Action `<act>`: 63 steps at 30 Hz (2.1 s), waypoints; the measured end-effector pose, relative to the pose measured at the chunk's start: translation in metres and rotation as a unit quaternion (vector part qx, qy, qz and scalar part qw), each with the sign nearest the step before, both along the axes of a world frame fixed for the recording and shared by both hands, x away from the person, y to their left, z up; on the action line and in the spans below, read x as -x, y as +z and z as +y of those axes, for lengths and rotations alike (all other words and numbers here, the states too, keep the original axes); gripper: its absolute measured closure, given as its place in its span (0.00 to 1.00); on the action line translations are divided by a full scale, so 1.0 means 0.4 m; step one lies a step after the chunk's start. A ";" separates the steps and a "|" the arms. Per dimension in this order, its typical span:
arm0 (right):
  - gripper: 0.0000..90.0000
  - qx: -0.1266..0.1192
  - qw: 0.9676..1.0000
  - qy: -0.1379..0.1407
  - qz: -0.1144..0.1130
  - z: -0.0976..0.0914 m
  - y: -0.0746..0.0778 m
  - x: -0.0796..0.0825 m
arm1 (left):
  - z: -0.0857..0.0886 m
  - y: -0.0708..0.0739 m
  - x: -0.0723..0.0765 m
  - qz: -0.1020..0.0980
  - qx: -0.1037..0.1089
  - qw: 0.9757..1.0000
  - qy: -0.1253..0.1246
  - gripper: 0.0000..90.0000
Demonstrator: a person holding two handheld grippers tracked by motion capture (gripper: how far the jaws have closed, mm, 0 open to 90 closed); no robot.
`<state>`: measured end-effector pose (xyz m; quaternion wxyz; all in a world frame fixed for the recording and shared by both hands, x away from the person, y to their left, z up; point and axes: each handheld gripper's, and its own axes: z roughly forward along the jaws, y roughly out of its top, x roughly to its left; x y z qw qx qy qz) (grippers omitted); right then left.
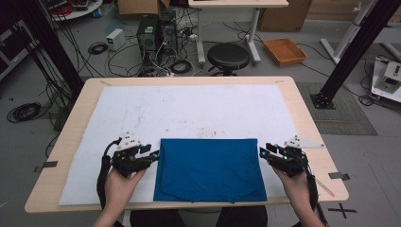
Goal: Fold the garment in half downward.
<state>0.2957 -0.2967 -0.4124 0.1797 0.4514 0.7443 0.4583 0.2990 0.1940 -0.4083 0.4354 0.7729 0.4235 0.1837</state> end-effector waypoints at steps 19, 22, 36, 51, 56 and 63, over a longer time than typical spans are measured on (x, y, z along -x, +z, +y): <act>0.66 0.001 0.995 -0.056 0.076 0.023 -0.070 -0.186 | -0.041 -0.090 -0.192 0.091 0.001 0.995 0.028 0.67; 0.73 0.005 0.994 -0.050 0.098 0.024 -0.085 -0.194 | -0.043 -0.090 -0.187 0.084 -0.010 0.996 0.030 0.71; 0.98 0.043 0.997 -0.009 0.070 0.030 -0.080 -0.204 | -0.056 -0.081 -0.176 0.049 -0.029 0.998 0.018 0.97; 0.97 0.070 0.996 -0.011 0.061 0.039 -0.069 -0.302 | -0.046 -0.081 -0.241 0.037 -0.026 0.998 0.040 0.96; 0.96 0.069 0.996 -0.014 0.059 0.036 -0.074 -0.309 | -0.046 -0.080 -0.248 0.036 -0.022 0.998 0.042 0.96; 0.75 0.057 0.997 -0.024 0.041 0.028 -0.053 -0.292 | -0.027 -0.057 -0.232 0.018 -0.009 0.999 0.043 0.65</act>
